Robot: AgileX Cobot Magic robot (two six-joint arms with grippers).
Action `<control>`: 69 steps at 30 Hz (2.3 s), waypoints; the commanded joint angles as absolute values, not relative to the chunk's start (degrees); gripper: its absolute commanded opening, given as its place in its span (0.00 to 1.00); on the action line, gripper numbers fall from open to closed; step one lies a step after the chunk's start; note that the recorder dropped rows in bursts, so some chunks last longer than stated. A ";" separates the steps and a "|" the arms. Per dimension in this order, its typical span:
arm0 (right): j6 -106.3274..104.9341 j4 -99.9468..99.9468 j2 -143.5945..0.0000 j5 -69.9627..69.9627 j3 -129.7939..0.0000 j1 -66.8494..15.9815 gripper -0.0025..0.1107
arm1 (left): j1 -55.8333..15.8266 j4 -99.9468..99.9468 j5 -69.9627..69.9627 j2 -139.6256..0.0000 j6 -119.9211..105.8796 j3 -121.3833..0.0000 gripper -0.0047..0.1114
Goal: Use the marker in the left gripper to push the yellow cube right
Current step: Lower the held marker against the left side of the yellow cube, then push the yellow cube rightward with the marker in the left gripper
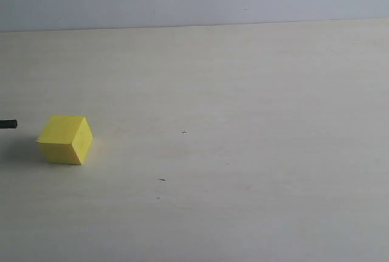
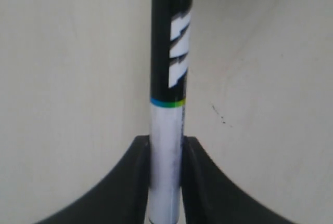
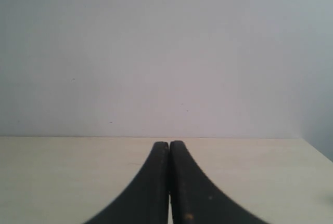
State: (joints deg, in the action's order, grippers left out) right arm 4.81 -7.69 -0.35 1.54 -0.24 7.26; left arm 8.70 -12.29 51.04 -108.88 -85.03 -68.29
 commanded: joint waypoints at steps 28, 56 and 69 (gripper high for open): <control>4.77 -7.57 0.00 1.37 0.00 7.64 0.02 | 2.22 -4.02 44.44 -108.70 -95.99 -63.96 0.04; 4.77 -7.57 0.00 3.52 0.00 7.64 0.02 | -10.51 -7.07 50.39 -108.13 -87.72 -64.34 0.04; 4.77 -7.57 0.00 3.52 0.00 7.64 0.02 | -7.63 -0.57 57.24 -108.25 -77.45 -64.19 0.04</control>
State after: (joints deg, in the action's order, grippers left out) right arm 4.81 -7.46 -0.35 3.69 -0.24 7.26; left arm -6.41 -3.00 56.61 -108.69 -79.57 -64.15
